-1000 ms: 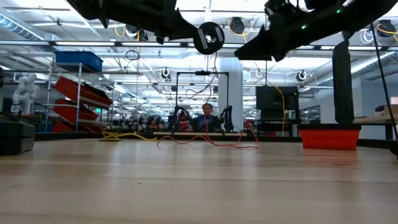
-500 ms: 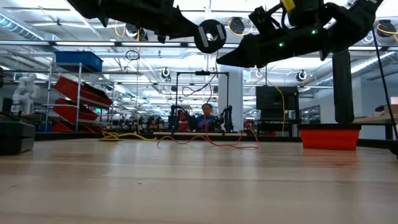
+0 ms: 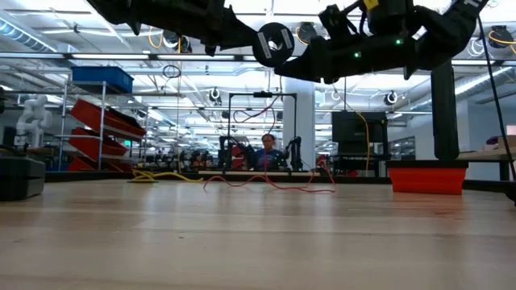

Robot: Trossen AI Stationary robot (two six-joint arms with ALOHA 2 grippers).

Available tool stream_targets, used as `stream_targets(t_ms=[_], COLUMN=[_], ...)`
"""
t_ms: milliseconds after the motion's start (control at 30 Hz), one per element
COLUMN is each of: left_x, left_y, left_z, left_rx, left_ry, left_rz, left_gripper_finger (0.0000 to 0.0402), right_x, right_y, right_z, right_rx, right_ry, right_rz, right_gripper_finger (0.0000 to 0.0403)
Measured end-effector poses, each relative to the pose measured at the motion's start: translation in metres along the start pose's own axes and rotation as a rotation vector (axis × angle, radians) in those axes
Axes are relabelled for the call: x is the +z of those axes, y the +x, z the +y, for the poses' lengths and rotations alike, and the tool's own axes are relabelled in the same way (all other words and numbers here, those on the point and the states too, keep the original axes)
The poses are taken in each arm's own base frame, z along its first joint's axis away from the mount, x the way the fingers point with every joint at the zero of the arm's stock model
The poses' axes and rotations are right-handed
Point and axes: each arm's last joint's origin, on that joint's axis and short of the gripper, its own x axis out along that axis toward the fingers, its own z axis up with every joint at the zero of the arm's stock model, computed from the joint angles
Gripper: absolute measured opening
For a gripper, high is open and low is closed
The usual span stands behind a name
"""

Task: Coil cords
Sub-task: Uncoil the red wire from the black spool

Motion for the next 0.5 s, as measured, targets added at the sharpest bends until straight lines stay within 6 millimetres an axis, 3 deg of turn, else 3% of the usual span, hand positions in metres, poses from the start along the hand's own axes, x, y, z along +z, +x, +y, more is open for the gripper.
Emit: stream_targets(t_ms=[200, 500], left_x=[-0.004, -0.022], left_y=[0.0, -0.003], left_z=[0.0, 0.011], left_rx=[0.023, 0.225], left_ry=[0.019, 0.145], left_rz=[0.042, 0.258], left_gripper_finger=[0.0, 0.0], right_x=[-0.001, 0.003], right_y=[0.003, -0.005], right_z=[0.0, 0.002], right_rx=[-0.004, -0.068], right_ry=[-0.013, 0.032], right_rz=[0.059, 0.113], right_gripper_finger=[0.001, 0.0001])
